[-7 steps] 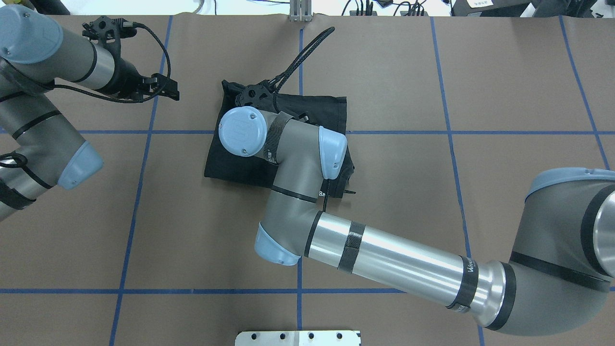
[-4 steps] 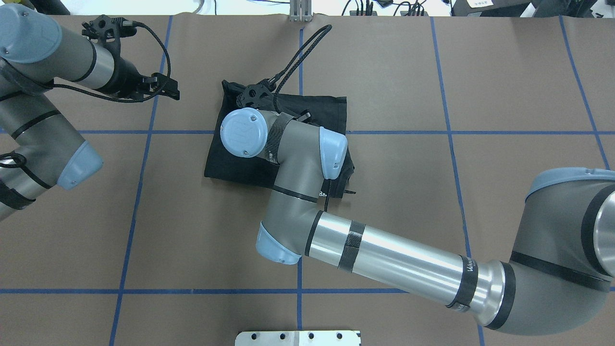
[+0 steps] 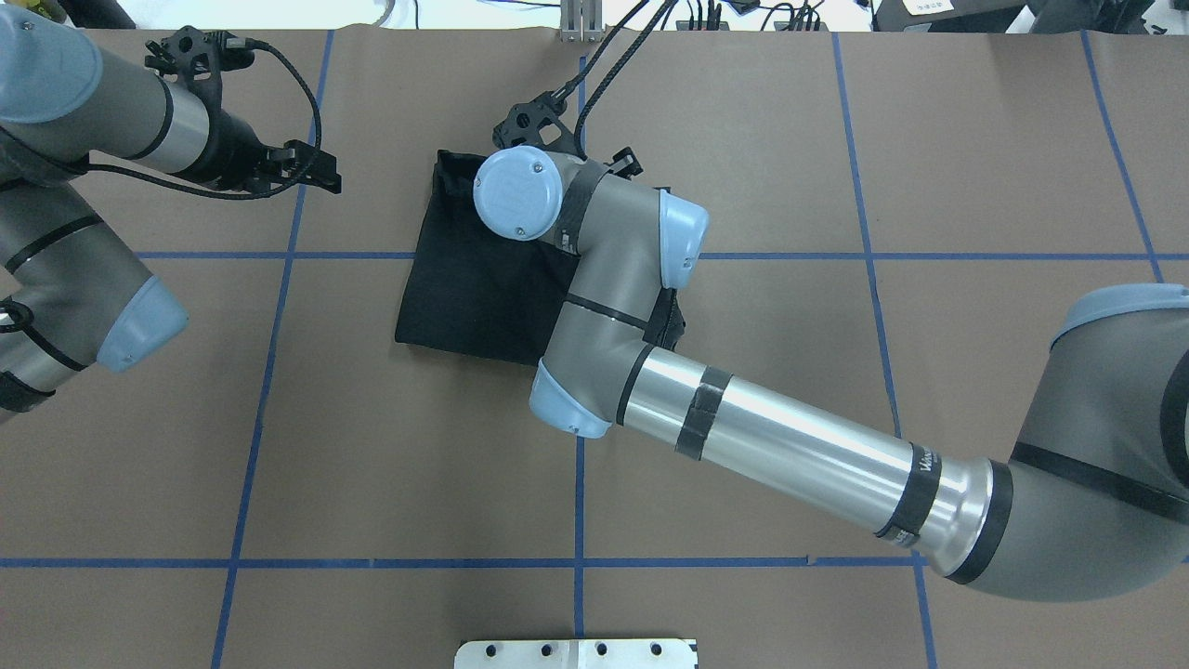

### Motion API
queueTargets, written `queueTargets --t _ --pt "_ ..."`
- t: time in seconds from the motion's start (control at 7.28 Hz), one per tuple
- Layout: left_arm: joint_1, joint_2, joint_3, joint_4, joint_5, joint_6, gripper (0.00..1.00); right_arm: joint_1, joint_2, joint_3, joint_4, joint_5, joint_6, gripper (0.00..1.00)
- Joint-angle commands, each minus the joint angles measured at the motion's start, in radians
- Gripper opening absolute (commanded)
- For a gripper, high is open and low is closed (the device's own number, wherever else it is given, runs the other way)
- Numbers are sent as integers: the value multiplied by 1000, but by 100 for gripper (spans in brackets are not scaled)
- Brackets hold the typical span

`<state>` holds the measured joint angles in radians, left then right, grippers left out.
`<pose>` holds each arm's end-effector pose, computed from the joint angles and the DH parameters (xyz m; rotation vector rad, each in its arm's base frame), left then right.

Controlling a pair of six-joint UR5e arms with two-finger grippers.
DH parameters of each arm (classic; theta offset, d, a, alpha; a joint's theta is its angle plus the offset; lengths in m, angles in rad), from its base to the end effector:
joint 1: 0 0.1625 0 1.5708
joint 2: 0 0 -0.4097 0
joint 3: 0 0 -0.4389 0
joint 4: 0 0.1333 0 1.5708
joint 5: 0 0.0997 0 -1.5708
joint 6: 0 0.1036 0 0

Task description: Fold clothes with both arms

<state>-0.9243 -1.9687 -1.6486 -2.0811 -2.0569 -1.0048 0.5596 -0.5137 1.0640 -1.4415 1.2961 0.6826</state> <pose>0.3421 -0.5942 0.3066 0.3265 1.0098 -0.0845 -0.6526 -0.5992 0.1492 0.6462 -0.3316 -0.2207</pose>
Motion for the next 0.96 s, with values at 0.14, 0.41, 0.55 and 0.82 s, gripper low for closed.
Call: queueTargets --t 0.14,0.41,0.55,0.82 --pt "-1 14 -22 4 0 -2 100 103 9 -61 79 43 -112 71" --pt "-2 14 -28 16 0 0 100 167 14 -18 78 248 -110 73" --pt "-2 11 -68 101 0 3 100 181 -9 23 64 367 -100 85" --pt "-22 11 -198 348 9 211 100 209 -141 202 -34 521 -17 99"
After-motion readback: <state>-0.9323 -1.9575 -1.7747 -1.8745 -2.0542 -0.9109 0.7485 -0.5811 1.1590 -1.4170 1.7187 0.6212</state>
